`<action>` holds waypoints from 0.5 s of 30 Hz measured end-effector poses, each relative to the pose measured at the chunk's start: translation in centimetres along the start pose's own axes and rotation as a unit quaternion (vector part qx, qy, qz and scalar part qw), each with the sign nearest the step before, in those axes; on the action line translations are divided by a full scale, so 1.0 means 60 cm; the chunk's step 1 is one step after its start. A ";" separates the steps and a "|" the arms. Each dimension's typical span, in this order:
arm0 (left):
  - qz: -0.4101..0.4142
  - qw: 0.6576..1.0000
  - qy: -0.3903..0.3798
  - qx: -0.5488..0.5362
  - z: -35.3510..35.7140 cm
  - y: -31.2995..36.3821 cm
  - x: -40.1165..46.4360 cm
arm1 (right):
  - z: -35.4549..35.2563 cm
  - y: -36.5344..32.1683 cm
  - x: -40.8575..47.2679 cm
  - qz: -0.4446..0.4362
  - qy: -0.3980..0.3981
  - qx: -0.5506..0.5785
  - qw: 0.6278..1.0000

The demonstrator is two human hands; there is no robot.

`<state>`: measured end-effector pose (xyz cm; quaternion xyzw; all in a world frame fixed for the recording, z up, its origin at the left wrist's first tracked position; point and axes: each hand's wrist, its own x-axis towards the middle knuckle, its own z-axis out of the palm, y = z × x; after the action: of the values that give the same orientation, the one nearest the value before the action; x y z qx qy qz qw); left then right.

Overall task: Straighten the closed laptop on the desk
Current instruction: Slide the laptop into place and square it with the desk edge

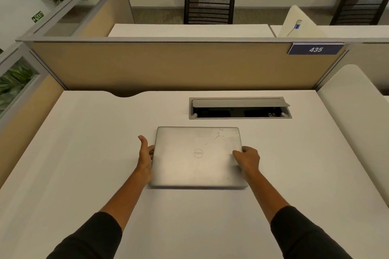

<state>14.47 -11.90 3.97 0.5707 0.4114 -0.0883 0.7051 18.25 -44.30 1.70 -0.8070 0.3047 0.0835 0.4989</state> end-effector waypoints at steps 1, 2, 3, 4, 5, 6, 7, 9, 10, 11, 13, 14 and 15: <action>-0.001 1.000 0.001 -0.001 0.002 0.002 0.001 | 0.001 0.000 0.001 -0.001 0.000 0.000 1.000; -0.001 1.000 0.002 -0.002 0.003 0.003 0.001 | 0.001 -0.001 0.002 -0.001 0.000 0.001 1.000; -0.002 1.000 0.002 -0.004 0.004 0.004 0.001 | 0.001 -0.002 0.003 0.000 -0.001 0.001 1.000; -0.002 1.000 0.002 -0.005 0.004 0.004 0.002 | 0.002 -0.003 0.005 0.002 -0.001 0.002 1.000; -0.003 1.000 0.002 -0.006 0.005 0.004 0.002 | 0.001 -0.003 0.006 0.003 -0.002 0.002 1.000; -0.004 1.000 0.003 -0.008 0.004 0.004 0.002 | 0.002 -0.003 0.007 0.004 -0.003 0.002 1.000; -0.004 1.000 0.003 -0.010 0.004 0.004 0.003 | 0.002 -0.004 0.009 0.005 -0.002 0.002 1.000; -0.005 1.000 -0.001 -0.017 0.004 0.002 0.003 | 0.004 -0.003 0.013 0.008 -0.002 0.005 1.000; -0.005 1.000 -0.004 -0.019 0.004 0.001 0.003 | 0.005 -0.002 0.015 0.009 -0.003 0.007 1.000; -0.005 1.000 -0.006 -0.020 0.004 0.001 0.003 | 0.006 -0.002 0.017 0.008 -0.003 0.006 1.000; -0.004 1.000 -0.009 -0.024 0.004 0.000 0.003 | 0.006 -0.003 0.021 0.002 -0.003 0.002 1.000; -0.002 1.000 -0.009 -0.026 0.004 -0.001 0.004 | 0.006 -0.004 0.023 0.000 0.000 0.002 1.000; -0.001 1.000 -0.009 -0.028 0.005 -0.001 0.004 | 0.005 -0.006 0.025 -0.001 0.002 0.002 1.000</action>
<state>14.73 -12.10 3.77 0.5496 0.4082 -0.0825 0.7243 19.69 -44.52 1.17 -0.8065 0.3048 0.0804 0.5002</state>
